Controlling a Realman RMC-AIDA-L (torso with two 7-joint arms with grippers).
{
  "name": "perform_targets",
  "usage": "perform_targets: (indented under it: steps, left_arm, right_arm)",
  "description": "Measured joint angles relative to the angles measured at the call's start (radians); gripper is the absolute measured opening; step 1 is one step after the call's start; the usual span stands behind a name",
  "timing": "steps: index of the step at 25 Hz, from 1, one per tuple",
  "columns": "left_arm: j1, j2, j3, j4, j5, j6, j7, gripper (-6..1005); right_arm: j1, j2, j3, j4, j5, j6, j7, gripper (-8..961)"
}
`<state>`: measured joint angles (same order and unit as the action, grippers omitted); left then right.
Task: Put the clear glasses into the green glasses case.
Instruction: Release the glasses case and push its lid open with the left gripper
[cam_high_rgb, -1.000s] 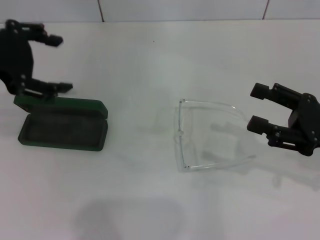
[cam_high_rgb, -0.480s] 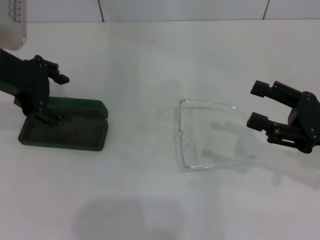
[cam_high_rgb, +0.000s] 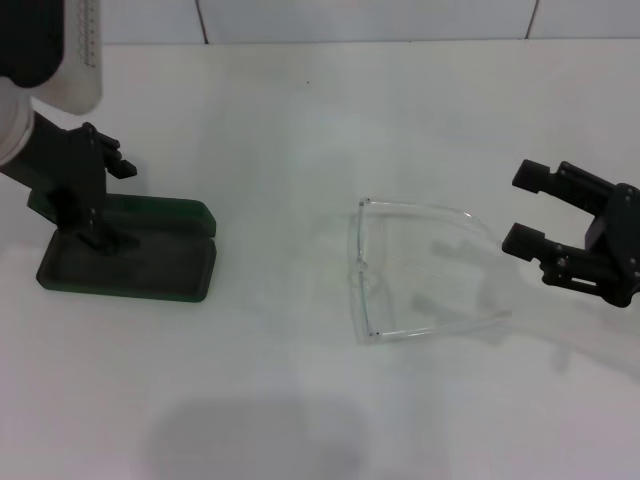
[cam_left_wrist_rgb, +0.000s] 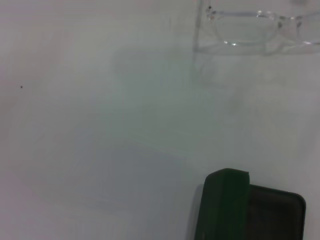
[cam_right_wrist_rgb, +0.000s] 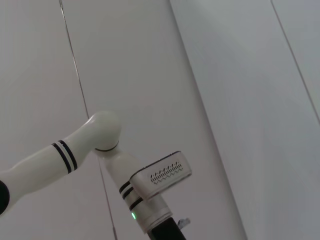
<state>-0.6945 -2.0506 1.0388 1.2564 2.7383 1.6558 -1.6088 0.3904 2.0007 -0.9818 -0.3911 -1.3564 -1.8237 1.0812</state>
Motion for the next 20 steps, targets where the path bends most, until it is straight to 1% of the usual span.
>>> perform_targets:
  steps: [3, 11, 15, 19, 20]
  left_arm:
    - [-0.010, 0.000, 0.002, -0.018, 0.006, -0.011, -0.001, 884]
    - [-0.014, -0.005, 0.005, -0.024, 0.010, -0.043, -0.003, 868]
    - [-0.033, 0.000, 0.007, -0.058, 0.043, -0.044, -0.011, 862]
    - [-0.043, -0.002, 0.007, -0.079, 0.073, -0.046, -0.024, 856]
    - [-0.043, -0.004, 0.007, -0.079, 0.078, -0.046, -0.024, 760]
  right_arm:
    - [-0.003, -0.002, 0.014, 0.000, 0.000, 0.000, -0.002, 832]
    - [-0.008, 0.000, 0.023, 0.000, -0.001, 0.000, -0.025, 831]
    - [-0.013, 0.001, 0.041, 0.001, 0.000, 0.000, -0.025, 831]
    - [-0.017, 0.001, 0.052, 0.001, -0.001, -0.003, -0.025, 830]
    - [-0.018, 0.001, 0.052, 0.001, -0.001, -0.003, -0.026, 830]
